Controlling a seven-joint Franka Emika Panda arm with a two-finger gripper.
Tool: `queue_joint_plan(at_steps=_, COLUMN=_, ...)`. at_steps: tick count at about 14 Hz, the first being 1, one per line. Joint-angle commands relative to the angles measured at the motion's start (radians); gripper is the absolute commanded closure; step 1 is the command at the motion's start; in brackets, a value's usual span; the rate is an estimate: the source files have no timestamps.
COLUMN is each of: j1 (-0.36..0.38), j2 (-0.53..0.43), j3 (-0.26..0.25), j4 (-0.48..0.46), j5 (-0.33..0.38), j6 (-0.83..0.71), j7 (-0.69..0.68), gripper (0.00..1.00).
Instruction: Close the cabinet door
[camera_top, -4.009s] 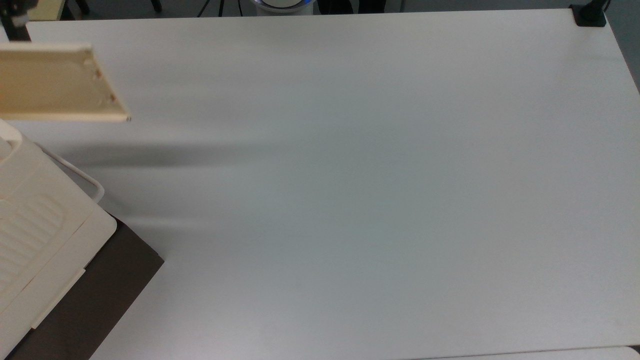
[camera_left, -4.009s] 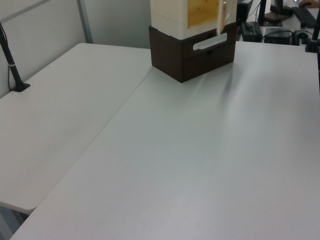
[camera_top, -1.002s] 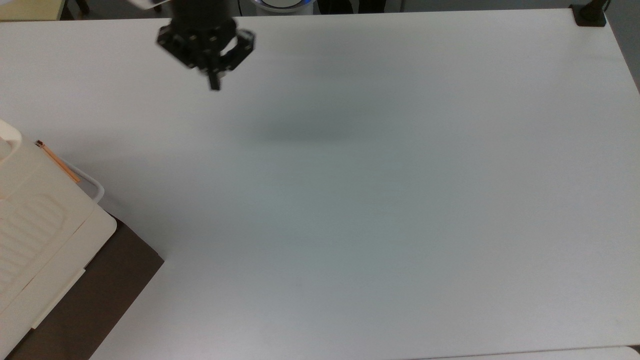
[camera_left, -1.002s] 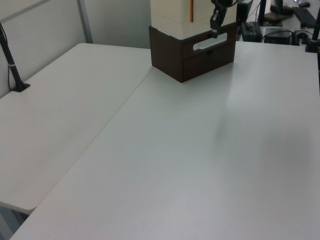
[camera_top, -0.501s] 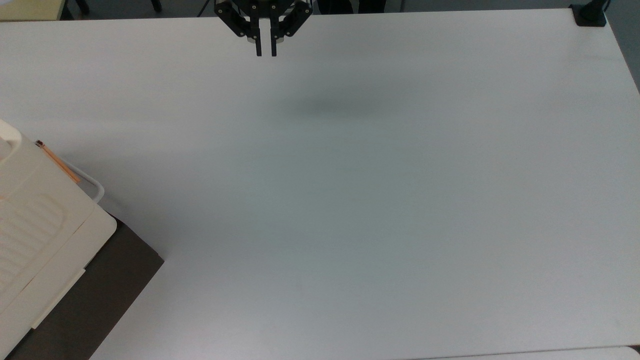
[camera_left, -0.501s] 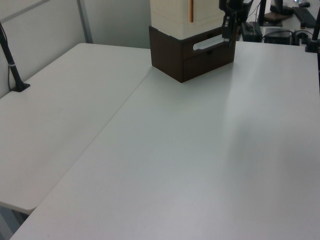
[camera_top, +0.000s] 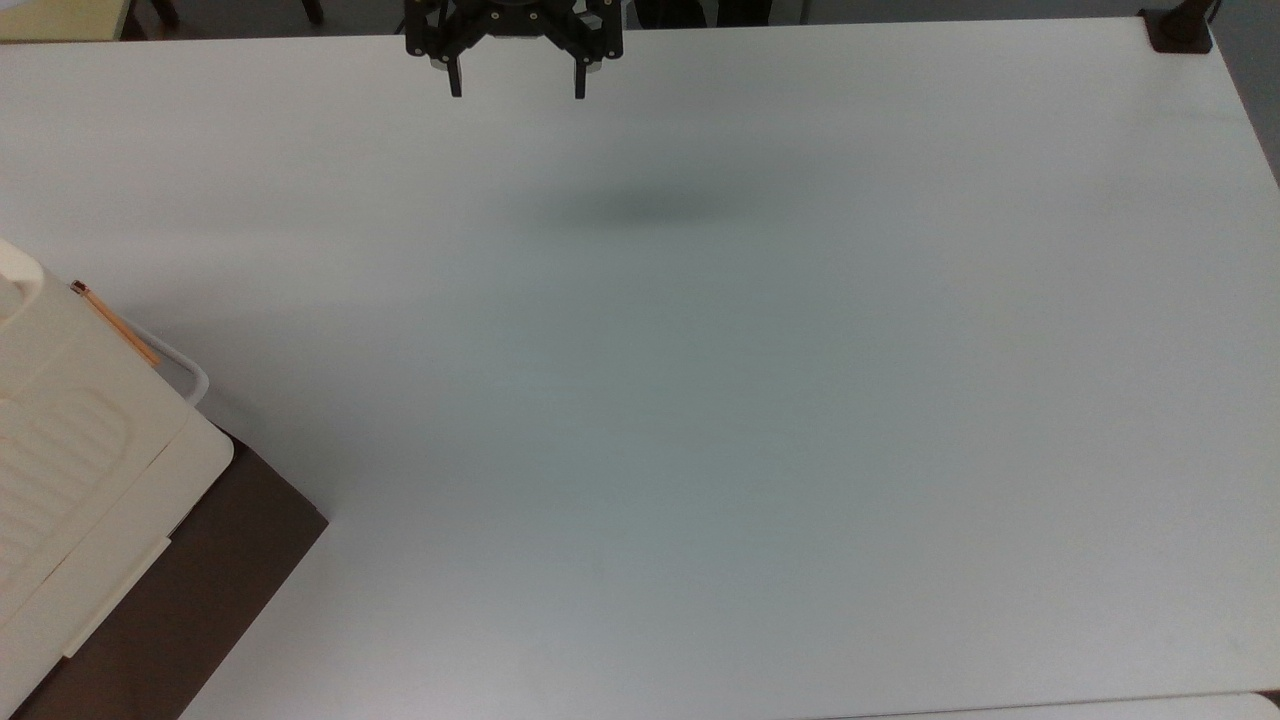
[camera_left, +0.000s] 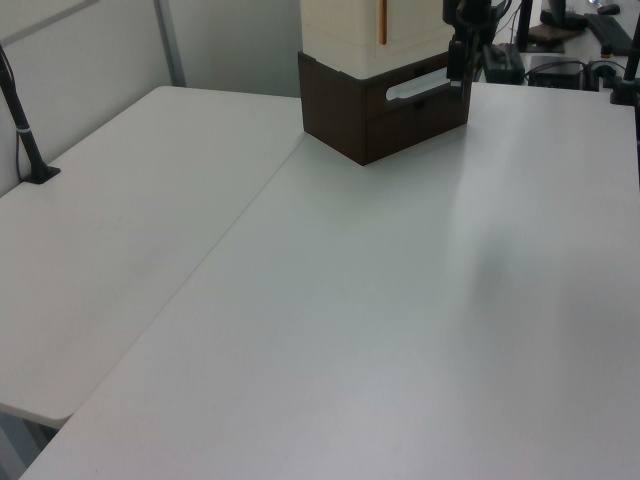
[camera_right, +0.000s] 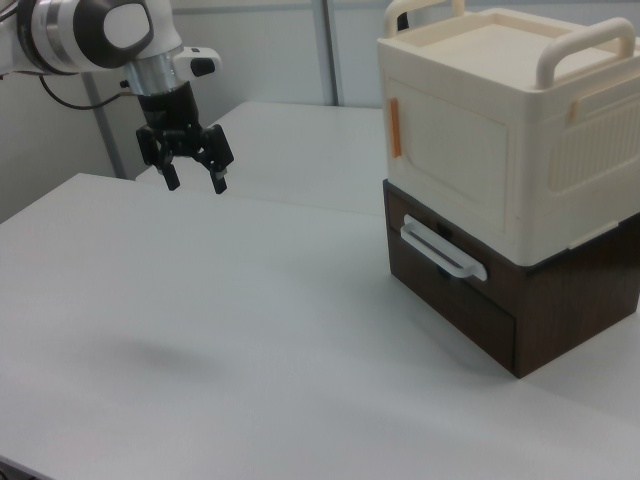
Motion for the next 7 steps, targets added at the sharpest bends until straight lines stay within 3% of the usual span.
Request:
queue_joint_plan(at_steps=1, j1=0.001, j2=-0.031, j3=-0.010, j4=-0.030, j5=-0.019, j6=-0.003, j7=0.019, gripper=0.00)
queue_joint_plan(at_steps=7, j1=-0.009, j2=-0.029, j3=-0.010, j4=-0.007, j5=-0.017, j6=-0.046, j7=0.019, gripper=0.00)
